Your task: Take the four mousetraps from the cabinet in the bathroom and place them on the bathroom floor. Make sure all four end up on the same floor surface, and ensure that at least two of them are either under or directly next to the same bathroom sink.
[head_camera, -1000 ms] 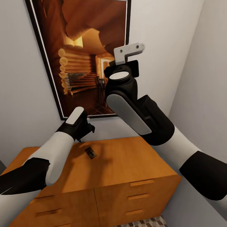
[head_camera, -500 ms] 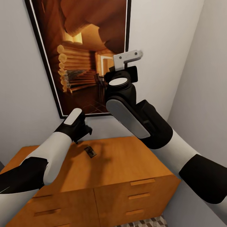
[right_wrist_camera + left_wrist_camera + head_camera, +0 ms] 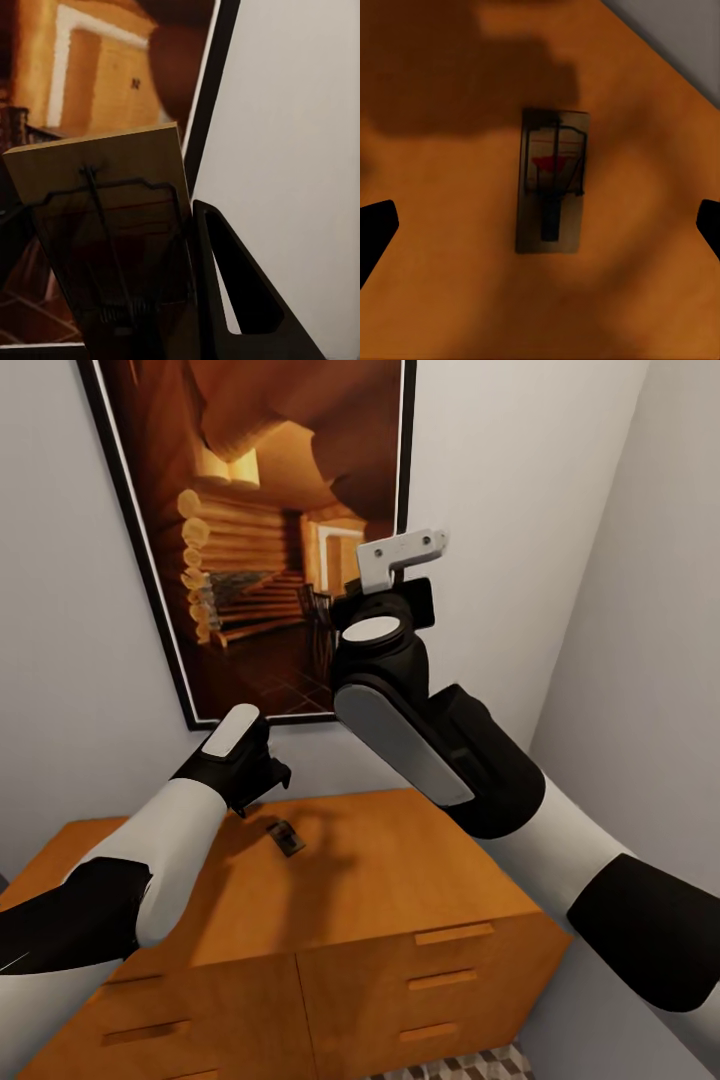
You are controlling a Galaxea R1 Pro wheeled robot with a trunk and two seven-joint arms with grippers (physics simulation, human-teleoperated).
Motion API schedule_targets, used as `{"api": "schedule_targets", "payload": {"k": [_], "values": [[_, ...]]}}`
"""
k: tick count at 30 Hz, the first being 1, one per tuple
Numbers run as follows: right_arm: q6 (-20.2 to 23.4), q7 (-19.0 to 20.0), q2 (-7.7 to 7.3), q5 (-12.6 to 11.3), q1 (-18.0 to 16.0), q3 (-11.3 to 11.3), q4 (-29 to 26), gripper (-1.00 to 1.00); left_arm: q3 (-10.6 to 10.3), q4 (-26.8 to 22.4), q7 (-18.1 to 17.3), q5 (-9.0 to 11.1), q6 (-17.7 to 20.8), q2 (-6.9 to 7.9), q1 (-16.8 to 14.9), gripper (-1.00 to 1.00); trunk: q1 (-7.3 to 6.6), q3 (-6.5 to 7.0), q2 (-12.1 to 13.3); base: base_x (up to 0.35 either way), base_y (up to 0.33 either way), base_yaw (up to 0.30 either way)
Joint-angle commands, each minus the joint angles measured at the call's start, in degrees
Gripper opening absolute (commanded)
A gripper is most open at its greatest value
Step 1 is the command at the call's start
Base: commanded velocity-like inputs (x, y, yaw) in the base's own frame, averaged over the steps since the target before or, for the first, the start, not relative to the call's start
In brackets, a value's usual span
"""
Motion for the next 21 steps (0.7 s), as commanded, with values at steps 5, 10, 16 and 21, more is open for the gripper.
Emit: {"api": "schedule_targets", "payload": {"k": [5, 10, 16, 21], "values": [[0.27, -0.58, 0.01, -0.55, 0.71, 0.94, -0.03, -1.00, -0.32, -0.05, 0.37, 0.32, 0.52, 0.05, -0.01, 1.00, 1.11, -0.98, -2.08, 0.000, 0.000, 0.000], [0.67, -0.58, 0.01, 0.63, 1.23, 1.64, -0.03, -1.00, -0.35, -0.05, 0.33, 0.30, 0.45, 0.05, -0.02, 1.00, 2.21, -1.88, -4.08, 0.000, 0.000, 0.000], [1.22, -0.58, 0.01, 1.94, 1.50, 1.94, -0.03, -1.00, -0.38, -0.05, 0.32, 0.29, 0.43, 0.05, -0.04, 1.00, 3.53, -2.95, -6.49, 0.000, 0.000, 0.000], [1.36, -0.58, 0.01, 2.29, 1.58, 2.05, -0.03, -1.00, -0.34, -0.05, 0.35, 0.29, 0.41, 0.02, -0.05, 1.00, 4.62, -3.85, -8.49, 0.000, 0.000, 0.000]]}}
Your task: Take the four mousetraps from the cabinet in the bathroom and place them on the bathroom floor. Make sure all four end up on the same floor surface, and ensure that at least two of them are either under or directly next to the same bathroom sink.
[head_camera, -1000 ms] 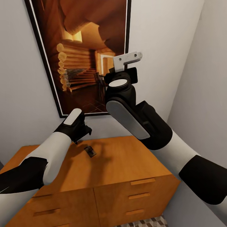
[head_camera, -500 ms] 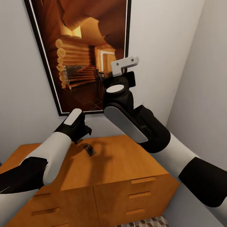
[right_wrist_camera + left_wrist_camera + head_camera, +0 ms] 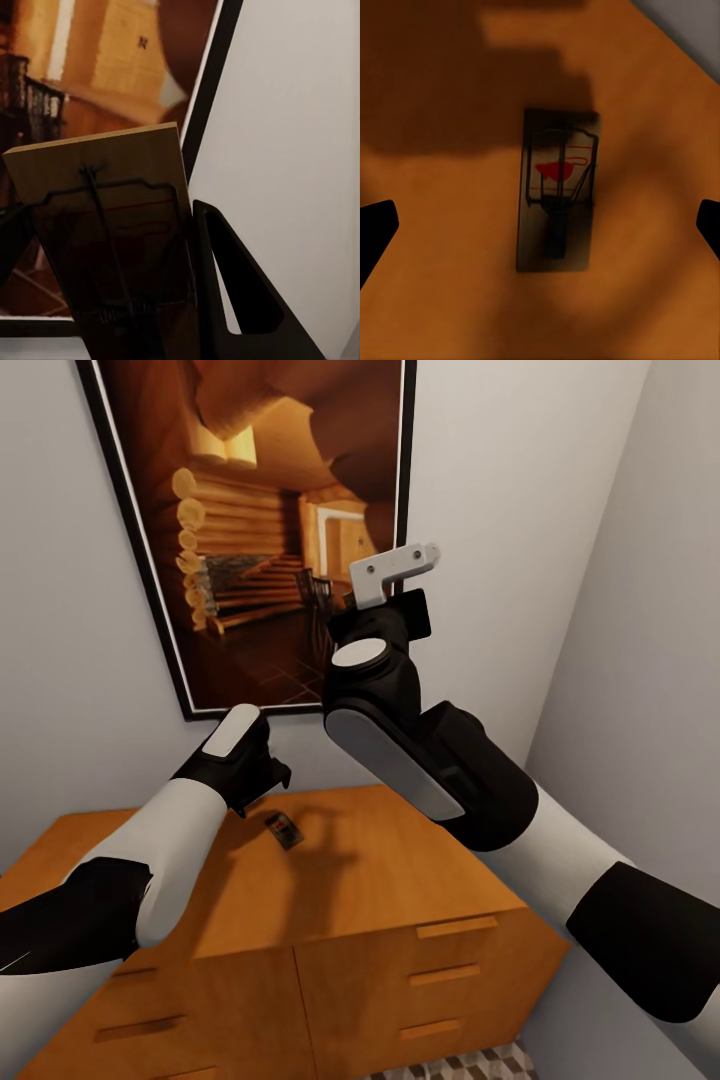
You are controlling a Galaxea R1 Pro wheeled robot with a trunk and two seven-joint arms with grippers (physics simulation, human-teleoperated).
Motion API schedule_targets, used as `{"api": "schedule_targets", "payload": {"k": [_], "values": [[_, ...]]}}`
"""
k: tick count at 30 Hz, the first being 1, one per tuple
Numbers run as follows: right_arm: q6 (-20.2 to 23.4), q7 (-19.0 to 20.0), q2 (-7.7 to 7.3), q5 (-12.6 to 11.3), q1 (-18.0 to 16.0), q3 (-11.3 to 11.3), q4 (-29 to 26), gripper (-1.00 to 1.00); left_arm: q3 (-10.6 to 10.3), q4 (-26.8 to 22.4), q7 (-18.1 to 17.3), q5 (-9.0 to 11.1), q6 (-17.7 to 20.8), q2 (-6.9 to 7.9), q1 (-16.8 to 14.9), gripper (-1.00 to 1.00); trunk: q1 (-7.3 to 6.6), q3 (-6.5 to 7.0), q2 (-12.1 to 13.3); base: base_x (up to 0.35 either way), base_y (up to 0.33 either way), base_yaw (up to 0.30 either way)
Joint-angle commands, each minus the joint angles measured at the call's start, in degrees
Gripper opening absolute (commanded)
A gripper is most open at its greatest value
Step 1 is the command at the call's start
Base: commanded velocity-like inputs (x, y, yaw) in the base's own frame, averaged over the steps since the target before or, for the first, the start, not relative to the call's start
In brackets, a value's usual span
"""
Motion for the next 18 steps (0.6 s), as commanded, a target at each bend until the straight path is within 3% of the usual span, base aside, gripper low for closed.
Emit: {"api": "schedule_targets", "payload": {"k": [1, 18], "values": [[0.27, -0.57, 0.01, -0.58, -0.08, 0.05, -0.03, -1.00, -0.26, -0.06, 0.39, 0.35, 0.54, 0.04, -0.05, 1.00, 0.23, -0.26, -0.46, 0.000, 0.000, 0.000], [0.31, -0.57, 0.01, -0.48, -0.02, 0.08, -0.03, -1.00, -0.27, -0.06, 0.32, 0.35, 0.55, -0.06, -0.03, 1.00, 3.96, -3.31, -7.28, 0.000, 0.000, 0.000]]}}
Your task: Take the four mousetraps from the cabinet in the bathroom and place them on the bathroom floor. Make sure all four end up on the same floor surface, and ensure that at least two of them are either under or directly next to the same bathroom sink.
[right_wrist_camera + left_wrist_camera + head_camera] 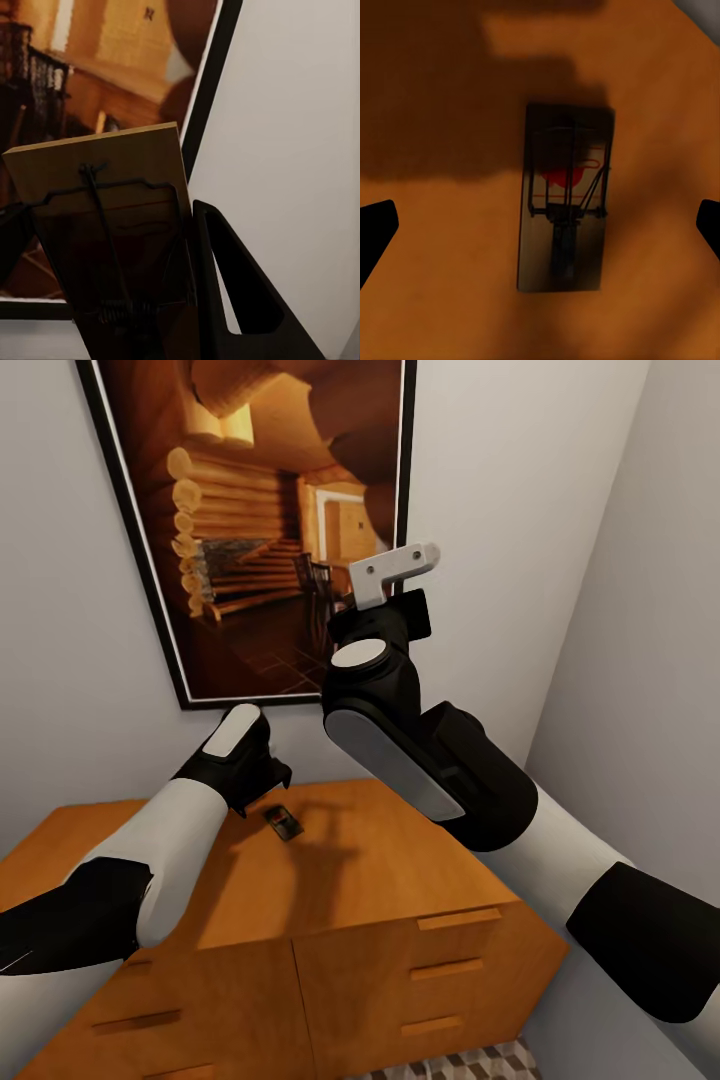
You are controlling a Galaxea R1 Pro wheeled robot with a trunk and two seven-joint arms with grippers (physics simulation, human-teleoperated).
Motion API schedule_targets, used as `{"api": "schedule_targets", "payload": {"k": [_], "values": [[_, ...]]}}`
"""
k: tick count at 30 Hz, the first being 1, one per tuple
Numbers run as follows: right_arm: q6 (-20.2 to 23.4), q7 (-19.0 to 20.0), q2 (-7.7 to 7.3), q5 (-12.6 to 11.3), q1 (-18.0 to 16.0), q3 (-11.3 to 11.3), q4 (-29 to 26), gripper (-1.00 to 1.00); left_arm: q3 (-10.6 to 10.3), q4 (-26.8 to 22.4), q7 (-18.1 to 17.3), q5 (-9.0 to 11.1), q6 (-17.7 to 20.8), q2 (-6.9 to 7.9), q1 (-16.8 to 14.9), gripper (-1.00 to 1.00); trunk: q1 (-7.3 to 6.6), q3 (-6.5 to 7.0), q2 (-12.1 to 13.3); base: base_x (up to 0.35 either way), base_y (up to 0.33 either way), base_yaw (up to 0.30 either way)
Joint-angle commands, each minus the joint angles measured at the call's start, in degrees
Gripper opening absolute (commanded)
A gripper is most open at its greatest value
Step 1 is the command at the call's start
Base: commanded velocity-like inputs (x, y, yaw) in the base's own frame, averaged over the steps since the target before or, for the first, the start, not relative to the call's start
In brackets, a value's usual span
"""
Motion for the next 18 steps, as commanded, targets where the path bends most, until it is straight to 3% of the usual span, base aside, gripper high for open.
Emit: {"api": "schedule_targets", "payload": {"k": [1, 13, 18], "values": [[0.26, -0.57, 0.01, -0.60, -0.09, 0.06, -0.03, -1.00, -0.26, -0.07, 0.39, 0.35, 0.54, 0.04, -0.05, 1.00, 0.23, -0.25, -0.46, 0.000, 0.000, 0.000], [0.27, -0.57, 0.01, -0.55, -0.06, 0.11, -0.03, -1.00, -0.30, -0.11, 0.43, 0.27, 0.29, -0.05, -0.06, 1.00, 2.86, -2.41, -5.27, 0.000, 0.000, 0.000], [0.27, -0.57, 0.01, -0.52, -0.02, 0.11, -0.03, -1.00, -0.29, -0.13, 0.46, 0.25, 0.22, -0.07, -0.06, 1.00, 2.86, -2.41, -5.27, 0.000, 0.000, 0.000]]}}
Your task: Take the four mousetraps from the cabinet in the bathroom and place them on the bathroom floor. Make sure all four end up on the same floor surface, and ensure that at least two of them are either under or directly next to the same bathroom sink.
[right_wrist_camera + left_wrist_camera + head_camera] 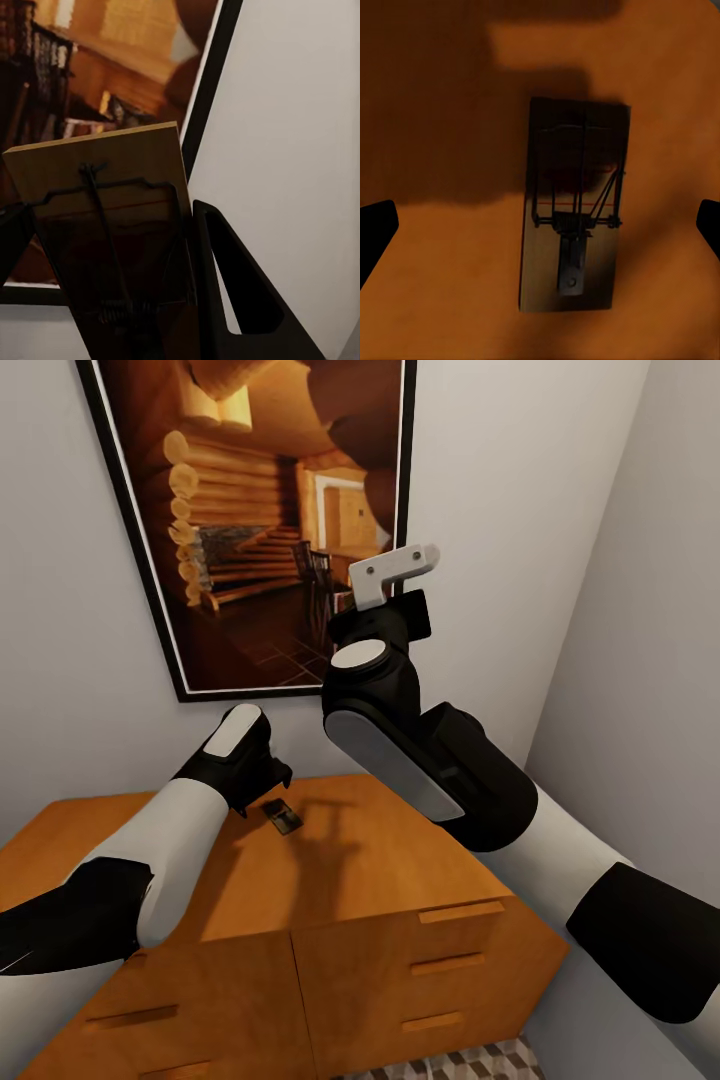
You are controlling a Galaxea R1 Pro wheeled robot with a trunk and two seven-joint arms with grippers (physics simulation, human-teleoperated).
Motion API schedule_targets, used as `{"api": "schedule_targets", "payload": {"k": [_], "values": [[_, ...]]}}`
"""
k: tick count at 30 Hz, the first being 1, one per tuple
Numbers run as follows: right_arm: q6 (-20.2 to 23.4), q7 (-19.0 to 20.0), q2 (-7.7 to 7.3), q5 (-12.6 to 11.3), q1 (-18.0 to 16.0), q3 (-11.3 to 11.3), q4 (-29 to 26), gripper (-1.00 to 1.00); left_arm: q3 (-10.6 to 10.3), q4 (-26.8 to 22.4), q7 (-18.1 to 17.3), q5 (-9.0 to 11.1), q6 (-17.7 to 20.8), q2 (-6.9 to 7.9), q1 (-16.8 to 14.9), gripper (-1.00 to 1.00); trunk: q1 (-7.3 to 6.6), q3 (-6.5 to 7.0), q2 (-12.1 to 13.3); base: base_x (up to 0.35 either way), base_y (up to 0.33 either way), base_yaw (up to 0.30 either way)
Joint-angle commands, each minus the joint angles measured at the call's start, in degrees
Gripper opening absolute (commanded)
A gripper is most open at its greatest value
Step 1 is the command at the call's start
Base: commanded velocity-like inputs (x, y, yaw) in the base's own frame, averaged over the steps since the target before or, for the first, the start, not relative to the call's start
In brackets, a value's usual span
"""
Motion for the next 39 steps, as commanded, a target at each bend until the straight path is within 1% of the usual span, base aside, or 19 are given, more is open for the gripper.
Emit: {"api": "schedule_targets", "payload": {"k": [1, 22, 39], "values": [[0.26, -0.56, 0.01, -0.61, -0.09, 0.05, -0.03, -1.00, -0.26, -0.06, 0.39, 0.33, 0.53, 0.05, -0.04, 1.00, 0.00, -0.07, -0.04, 0.000, 0.000, 0.000], [0.26, -0.88, 0.01, -0.51, 0.11, 0.09, -0.03, -1.00, -0.27, -0.28, 0.02, 0.13, 0.69, 0.08, -0.04, 1.00, 0.00, -0.07, -0.04, 0.000, -0.013, 0.000], [0.26, -0.92, 0.01, -0.51, 0.18, 0.30, -0.03, -1.00, -0.13, -0.29, -1.00, 0.58, 1.36, 0.21, 0.00, 1.00, 0.00, -0.07, -0.04, 0.005, -0.024, 0.000]]}}
